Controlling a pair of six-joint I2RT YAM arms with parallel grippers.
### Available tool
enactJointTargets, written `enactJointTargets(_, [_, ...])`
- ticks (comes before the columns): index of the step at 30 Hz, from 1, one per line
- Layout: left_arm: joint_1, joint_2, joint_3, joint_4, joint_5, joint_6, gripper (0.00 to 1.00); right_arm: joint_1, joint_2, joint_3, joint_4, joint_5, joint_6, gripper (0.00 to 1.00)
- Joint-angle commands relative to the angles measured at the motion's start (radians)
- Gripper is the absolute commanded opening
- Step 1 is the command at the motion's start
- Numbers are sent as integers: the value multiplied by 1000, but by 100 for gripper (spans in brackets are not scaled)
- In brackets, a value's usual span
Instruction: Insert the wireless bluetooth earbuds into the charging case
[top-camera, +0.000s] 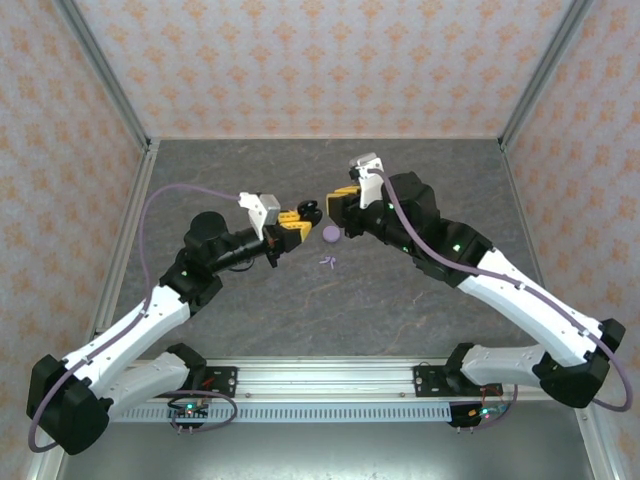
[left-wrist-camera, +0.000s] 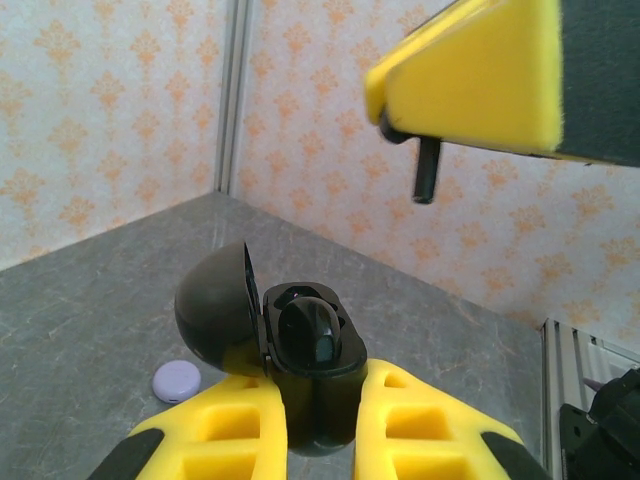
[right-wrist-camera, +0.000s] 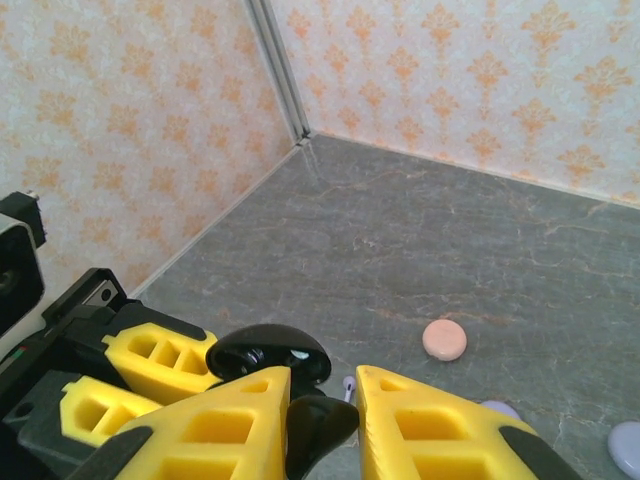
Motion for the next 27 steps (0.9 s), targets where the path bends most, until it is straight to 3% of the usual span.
enactJointTargets(1, [-13, 3, 35, 38, 32, 27, 0, 7, 35, 41, 28, -44, -24, 22])
enactJointTargets(22, [-26, 0, 36, 20, 11, 40, 0, 30, 85, 53, -66, -42, -45, 22])
enactJointTargets(27, [-26, -2, 36, 24, 13, 40, 0, 30, 109, 63, -83, -65, -34, 26])
